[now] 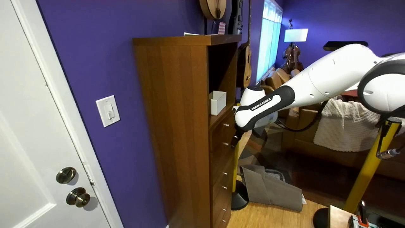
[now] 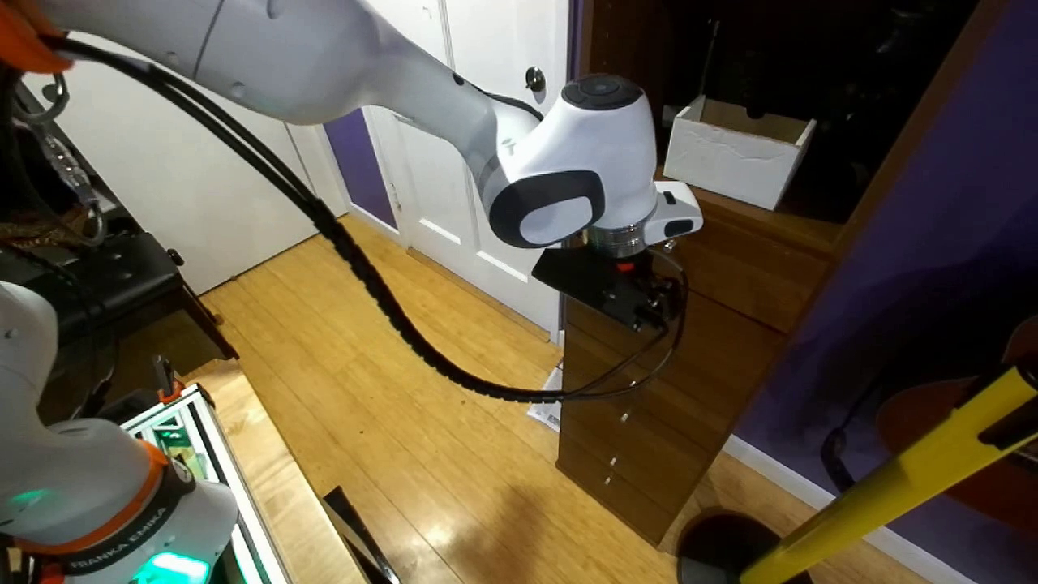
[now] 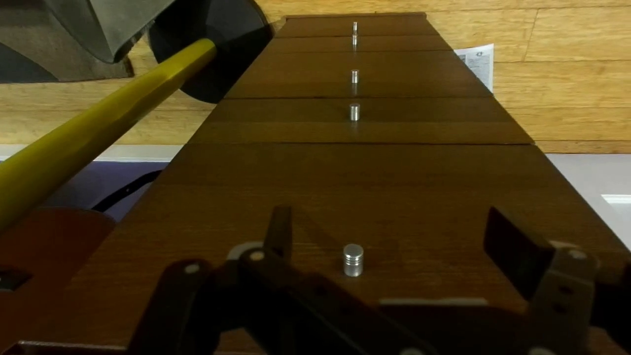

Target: Open the second drawer from the top

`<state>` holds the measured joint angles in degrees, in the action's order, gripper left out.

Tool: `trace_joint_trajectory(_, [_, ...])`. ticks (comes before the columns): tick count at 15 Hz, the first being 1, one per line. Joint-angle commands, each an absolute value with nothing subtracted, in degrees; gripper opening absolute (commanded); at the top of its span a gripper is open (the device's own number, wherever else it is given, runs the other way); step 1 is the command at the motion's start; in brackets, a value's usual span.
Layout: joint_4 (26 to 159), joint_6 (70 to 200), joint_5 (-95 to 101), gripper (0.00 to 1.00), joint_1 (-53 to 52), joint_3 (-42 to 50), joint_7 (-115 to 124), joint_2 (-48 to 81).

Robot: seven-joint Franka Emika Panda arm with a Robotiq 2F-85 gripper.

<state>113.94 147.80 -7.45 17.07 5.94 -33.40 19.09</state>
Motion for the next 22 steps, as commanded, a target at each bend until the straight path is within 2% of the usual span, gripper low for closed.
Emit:
trace_joint_trajectory(1, [108.3, 145.9, -11.6, 1.0, 20.7, 2.5, -38.3, 24.0])
trace_joint_trajectory(5, [104.6, 145.8, -15.4, 1.0, 23.2, -0.4, -41.7, 27.3])
trace_joint_trajectory(6, [103.8, 146.0, -15.9, 0.85, 23.7, -0.8, -42.2, 28.0])
trace_joint_trajectory(7, [103.2, 146.0, -16.1, 0.76, 23.9, -1.0, -42.3, 28.7])
trace_joint_trajectory(9, [102.1, 146.8, -16.4, 0.65, 24.3, -1.5, -42.4, 29.9])
trace_joint_trajectory(12, [101.3, 147.2, -17.0, 0.45, 25.2, -2.4, -43.2, 30.7])
trace_joint_trajectory(15, [101.4, 147.8, -17.1, 0.35, 25.6, -2.7, -43.8, 30.6])
trace_joint_trajectory(17, [102.0, 148.5, -17.6, 0.11, 26.0, -3.2, -44.6, 30.1])
trace_joint_trajectory(18, [102.4, 148.9, -18.2, 0.1, 26.4, -3.7, -45.5, 29.8])
trace_joint_trajectory(20, [103.0, 149.2, -19.2, 0.0, 26.9, -4.1, -47.1, 29.3])
trace_joint_trajectory(22, [104.0, 148.6, -19.0, 0.04, 26.8, -3.6, -47.1, 28.7])
